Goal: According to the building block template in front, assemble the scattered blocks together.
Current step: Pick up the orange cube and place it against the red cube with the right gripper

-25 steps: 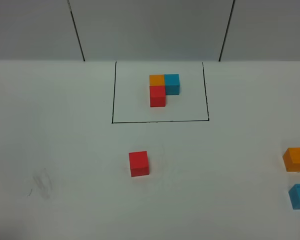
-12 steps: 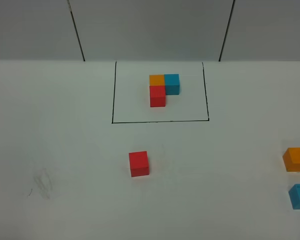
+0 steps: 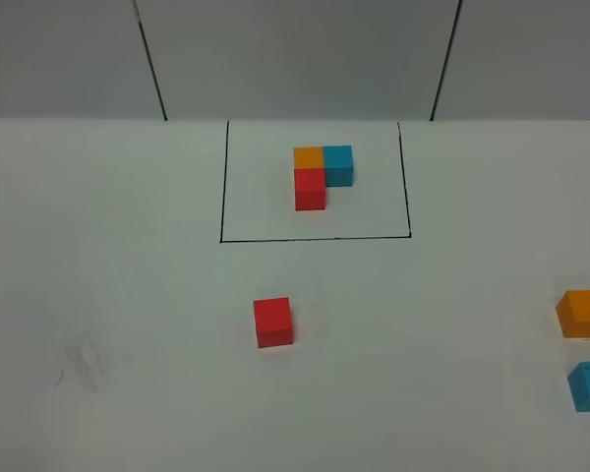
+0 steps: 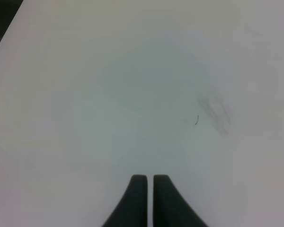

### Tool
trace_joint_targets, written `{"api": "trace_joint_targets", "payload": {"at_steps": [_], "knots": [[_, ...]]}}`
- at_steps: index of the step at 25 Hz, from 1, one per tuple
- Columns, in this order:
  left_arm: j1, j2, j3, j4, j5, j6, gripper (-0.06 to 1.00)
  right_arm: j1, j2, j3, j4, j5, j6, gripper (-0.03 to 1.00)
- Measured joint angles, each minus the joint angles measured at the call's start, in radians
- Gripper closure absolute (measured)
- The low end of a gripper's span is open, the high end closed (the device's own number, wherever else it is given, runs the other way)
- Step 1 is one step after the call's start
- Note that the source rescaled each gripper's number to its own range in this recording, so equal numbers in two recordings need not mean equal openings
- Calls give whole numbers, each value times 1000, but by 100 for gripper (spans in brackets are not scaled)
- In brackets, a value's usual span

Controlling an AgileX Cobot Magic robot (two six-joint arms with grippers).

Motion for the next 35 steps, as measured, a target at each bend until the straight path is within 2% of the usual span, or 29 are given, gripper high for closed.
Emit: {"api": "trace_joint_targets", "payload": {"at_steps": [35], "knots": [[0, 0, 0, -5, -1, 4, 94, 0, 0, 0, 0, 0, 0, 96]]}}
